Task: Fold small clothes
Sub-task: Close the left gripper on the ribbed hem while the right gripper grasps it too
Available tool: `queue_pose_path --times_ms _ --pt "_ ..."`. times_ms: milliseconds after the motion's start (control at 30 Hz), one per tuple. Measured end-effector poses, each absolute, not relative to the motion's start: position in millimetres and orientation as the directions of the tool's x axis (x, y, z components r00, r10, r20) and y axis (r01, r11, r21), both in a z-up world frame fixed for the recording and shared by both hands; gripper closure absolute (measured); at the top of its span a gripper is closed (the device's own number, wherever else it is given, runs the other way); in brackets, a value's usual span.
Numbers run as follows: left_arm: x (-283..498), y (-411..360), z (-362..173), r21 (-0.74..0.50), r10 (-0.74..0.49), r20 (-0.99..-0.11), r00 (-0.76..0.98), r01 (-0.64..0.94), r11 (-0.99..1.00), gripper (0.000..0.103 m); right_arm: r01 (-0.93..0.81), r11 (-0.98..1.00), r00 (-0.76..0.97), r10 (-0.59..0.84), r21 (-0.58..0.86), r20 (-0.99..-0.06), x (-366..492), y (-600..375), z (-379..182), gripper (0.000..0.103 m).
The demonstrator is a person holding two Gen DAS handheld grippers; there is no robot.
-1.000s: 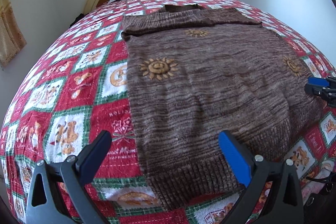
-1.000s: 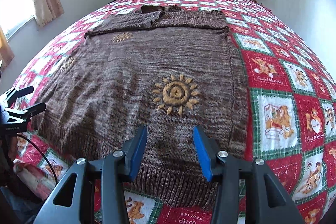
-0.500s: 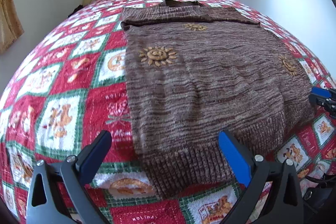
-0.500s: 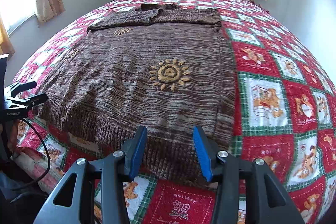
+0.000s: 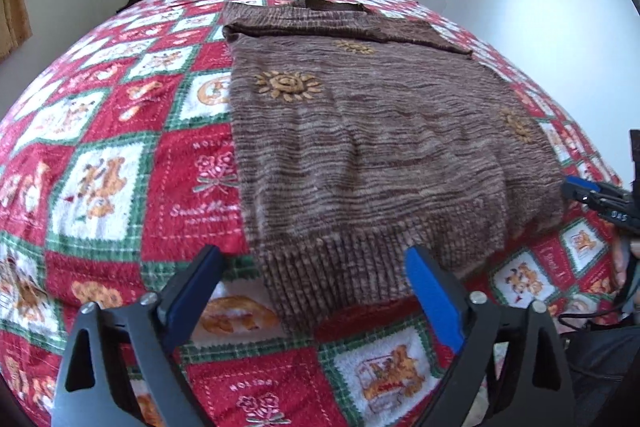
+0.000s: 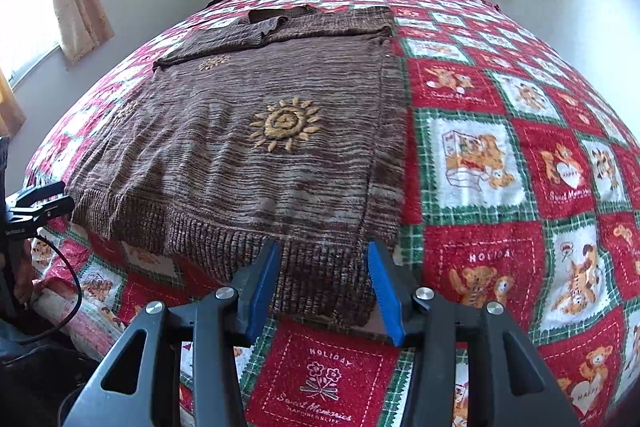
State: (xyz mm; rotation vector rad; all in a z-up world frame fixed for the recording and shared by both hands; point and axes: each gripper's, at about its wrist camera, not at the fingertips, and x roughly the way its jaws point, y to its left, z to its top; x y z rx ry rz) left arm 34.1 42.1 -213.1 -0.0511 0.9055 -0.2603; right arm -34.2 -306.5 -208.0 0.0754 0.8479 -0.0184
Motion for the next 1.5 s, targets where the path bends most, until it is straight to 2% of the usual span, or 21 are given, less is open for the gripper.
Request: queue_pose_path --times_ms 133,300,367,433,467,500,567,800,1100,1133,1167,1200,1233,1500 --pt "31 48 -213 -0.201 -0.276 -0.771 0.574 0.192 0.961 0.023 0.046 0.996 0.660 0.024 0.071 -0.751 -36 -308 -208 0.056" --pt "33 56 -225 -0.283 -0.330 -0.797 0.506 0.169 0.944 0.046 0.036 0.996 0.650 0.040 0.083 -0.759 -40 -311 -212 0.056" --pt "34 56 -228 -0.294 -0.335 -0.802 0.495 0.162 0.942 0.046 0.038 0.995 0.651 0.042 0.088 -0.758 -42 -313 -214 0.056" --pt "34 54 -228 -0.286 -0.331 -0.803 0.495 0.166 0.944 0.053 0.039 0.994 0.650 0.052 0.102 -0.758 -43 -316 -215 0.056" --pt "34 53 -229 -0.292 -0.337 -0.804 0.490 0.169 0.941 0.061 0.042 0.993 0.649 0.057 0.110 -0.759 -43 -317 -215 0.056" --pt "33 53 -229 -0.303 -0.350 -0.802 0.485 0.175 0.937 0.076 0.043 0.992 0.648 0.063 0.119 -0.759 -43 -318 -215 0.056" --pt "33 53 -230 -0.316 -0.366 -0.799 0.478 0.184 0.931 0.091 0.048 0.991 0.648 0.066 0.128 -0.759 -44 -321 -215 0.056" --pt "32 54 -227 -0.323 -0.381 -0.782 0.492 0.202 0.924 0.093 0.086 0.976 0.665 0.093 0.200 -0.741 -48 -339 -211 0.056" --pt "37 57 -237 -0.349 -0.401 -0.781 0.479 0.198 0.916 0.093 0.077 0.973 0.639 0.121 0.219 -0.759 -42 -334 -228 0.056" --pt "36 56 -237 -0.348 -0.401 -0.781 0.479 0.201 0.916 0.093 0.076 0.976 0.641 0.110 0.205 -0.759 -43 -332 -228 0.062" --pt "36 56 -236 -0.348 -0.404 -0.778 0.481 0.206 0.915 0.094 0.075 0.977 0.640 0.105 0.198 -0.761 -44 -332 -228 0.081" --pt "35 56 -233 -0.352 -0.411 -0.770 0.487 0.214 0.911 0.095 0.063 0.972 0.644 0.135 0.228 -0.753 -45 -335 -225 0.091" --pt "34 57 -231 -0.355 -0.417 -0.763 0.494 0.219 0.909 0.095 0.053 0.964 0.649 0.164 0.260 -0.743 -46 -337 -223 0.096" --pt "30 78 -196 -0.436 -0.494 -0.660 0.566 0.248 0.865 0.095 -0.025 0.890 0.727 0.328 0.455 -0.604 -59 -357 -194 0.097"
